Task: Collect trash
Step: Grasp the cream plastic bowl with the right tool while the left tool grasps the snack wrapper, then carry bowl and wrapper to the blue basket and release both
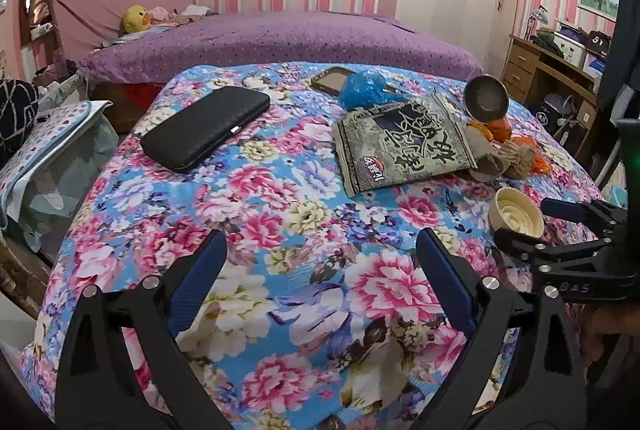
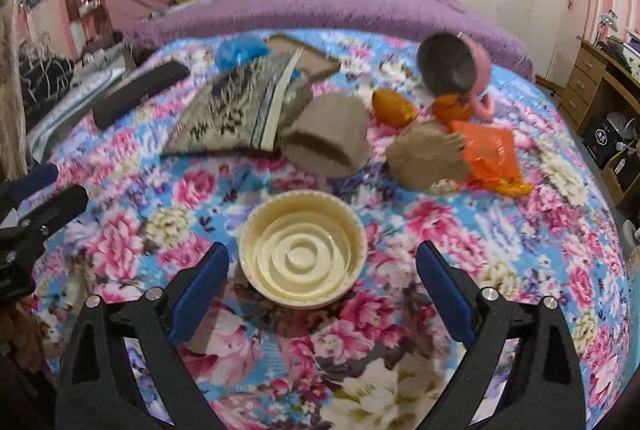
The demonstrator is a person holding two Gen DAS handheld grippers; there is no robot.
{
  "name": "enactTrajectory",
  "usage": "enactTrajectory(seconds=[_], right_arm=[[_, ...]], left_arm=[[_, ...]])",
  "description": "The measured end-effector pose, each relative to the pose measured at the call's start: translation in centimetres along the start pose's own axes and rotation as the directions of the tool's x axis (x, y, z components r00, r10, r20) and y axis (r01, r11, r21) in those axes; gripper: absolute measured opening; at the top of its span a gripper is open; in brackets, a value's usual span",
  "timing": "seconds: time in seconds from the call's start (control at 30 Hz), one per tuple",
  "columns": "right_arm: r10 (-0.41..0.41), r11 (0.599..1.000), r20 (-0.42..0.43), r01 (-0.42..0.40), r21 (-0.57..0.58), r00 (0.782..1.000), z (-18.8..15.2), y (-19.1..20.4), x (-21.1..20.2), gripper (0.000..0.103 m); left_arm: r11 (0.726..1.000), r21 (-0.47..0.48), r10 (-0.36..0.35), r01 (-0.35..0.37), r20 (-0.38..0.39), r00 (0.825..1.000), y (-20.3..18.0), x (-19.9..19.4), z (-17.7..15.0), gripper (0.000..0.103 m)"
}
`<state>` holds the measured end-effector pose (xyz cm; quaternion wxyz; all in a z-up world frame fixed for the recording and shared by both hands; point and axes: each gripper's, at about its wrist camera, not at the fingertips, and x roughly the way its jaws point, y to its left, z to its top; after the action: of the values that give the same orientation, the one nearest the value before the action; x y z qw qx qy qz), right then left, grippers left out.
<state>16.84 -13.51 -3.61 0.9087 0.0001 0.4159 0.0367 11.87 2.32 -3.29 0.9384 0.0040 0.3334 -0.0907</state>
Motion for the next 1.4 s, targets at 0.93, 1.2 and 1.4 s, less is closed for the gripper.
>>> enactTrajectory(seconds=[0.93, 1.2, 1.4], right_arm=[[0.080, 0.988, 0.125, -0.095, 0.122, 0.989, 0.4, -7.5, -3.8, 0.061], [0.072, 0.988, 0.170, -0.094, 0.122, 0.983, -0.1, -8.3, -5.5, 0.061], [0.040, 0.990, 0.221, -0.068, 0.122, 0.974, -1.1, -9.6, -7.6, 0.061]], left_arm=[[0.989, 0.144, 0.038, -0.025, -0.087, 0.995, -5.4, 6.9, 5.1, 0.000], [0.996, -0.001, -0.088, 0.089, 0.113, 0.990, -3.4, -0.5, 3.6, 0.000], [0.993, 0.061, -0.113, 0.104, 0.162, 0.980, -6.1, -2.4, 3.1, 0.000]])
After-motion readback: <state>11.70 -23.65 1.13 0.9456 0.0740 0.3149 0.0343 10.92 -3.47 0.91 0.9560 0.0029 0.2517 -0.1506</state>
